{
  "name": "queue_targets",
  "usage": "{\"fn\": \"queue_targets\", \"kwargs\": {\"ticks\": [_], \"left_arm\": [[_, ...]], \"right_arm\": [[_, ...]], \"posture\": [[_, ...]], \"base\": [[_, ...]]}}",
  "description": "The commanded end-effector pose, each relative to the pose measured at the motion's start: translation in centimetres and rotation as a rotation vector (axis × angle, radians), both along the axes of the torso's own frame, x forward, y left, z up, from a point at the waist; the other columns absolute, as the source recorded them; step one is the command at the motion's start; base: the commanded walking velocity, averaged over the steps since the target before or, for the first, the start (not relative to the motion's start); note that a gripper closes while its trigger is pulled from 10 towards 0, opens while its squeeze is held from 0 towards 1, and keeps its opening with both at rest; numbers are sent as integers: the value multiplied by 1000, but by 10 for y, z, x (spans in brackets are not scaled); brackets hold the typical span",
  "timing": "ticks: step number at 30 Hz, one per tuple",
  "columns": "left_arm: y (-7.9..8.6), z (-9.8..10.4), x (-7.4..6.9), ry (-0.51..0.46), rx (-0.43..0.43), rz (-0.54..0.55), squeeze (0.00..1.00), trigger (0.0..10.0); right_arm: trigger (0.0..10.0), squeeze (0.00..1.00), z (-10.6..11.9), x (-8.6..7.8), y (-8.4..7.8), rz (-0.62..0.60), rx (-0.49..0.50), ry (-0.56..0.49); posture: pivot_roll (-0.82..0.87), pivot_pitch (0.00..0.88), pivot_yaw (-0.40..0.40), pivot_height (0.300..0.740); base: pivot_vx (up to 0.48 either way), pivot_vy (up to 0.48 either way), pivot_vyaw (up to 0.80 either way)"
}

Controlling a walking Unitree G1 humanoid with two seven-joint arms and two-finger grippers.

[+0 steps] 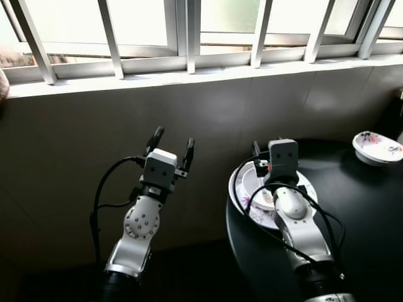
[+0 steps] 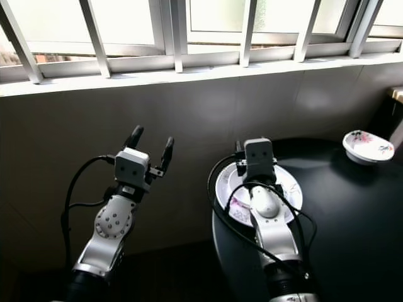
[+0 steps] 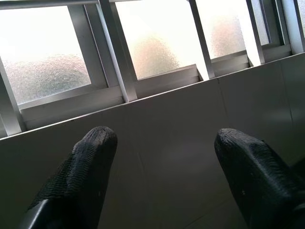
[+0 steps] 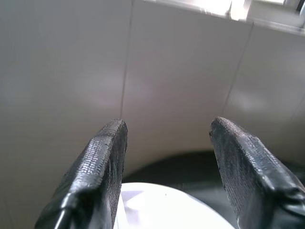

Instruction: Kitchen organization

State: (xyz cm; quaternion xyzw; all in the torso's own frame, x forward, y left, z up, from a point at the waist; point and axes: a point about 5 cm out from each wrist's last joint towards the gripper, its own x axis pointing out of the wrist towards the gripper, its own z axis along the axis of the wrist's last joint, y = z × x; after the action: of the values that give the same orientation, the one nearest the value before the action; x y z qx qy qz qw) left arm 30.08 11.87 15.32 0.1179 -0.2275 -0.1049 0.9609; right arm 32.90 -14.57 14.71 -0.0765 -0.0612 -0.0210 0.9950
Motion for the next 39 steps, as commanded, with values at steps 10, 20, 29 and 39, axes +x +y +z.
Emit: {"fn": "queue_targets", "kwargs": {"ticks": [10, 20, 29, 39], "left_arm": [[3, -3, 2, 25, 2, 19, 0, 10000], [3, -3, 3, 31, 3, 19, 0, 10000], [3, -4, 3, 32, 5, 17, 0, 10000], [2, -2, 4, 28, 5, 14, 0, 10000]], "right_arm": [[10000, 0, -18, 2, 13, 102, -5, 148], [10000, 0, -43, 1, 7, 119, -20, 313], [10000, 0, -48, 2, 7, 111, -36, 347], [10000, 0, -48, 3, 10, 166, -51, 373]], "posture": [[63, 0, -27, 740], [65, 0, -28, 740], [69, 0, -26, 740], [66, 0, -27, 740]], "base": [[0, 0, 0], [0, 0, 0], [214, 0, 0], [256, 0, 0]]}}
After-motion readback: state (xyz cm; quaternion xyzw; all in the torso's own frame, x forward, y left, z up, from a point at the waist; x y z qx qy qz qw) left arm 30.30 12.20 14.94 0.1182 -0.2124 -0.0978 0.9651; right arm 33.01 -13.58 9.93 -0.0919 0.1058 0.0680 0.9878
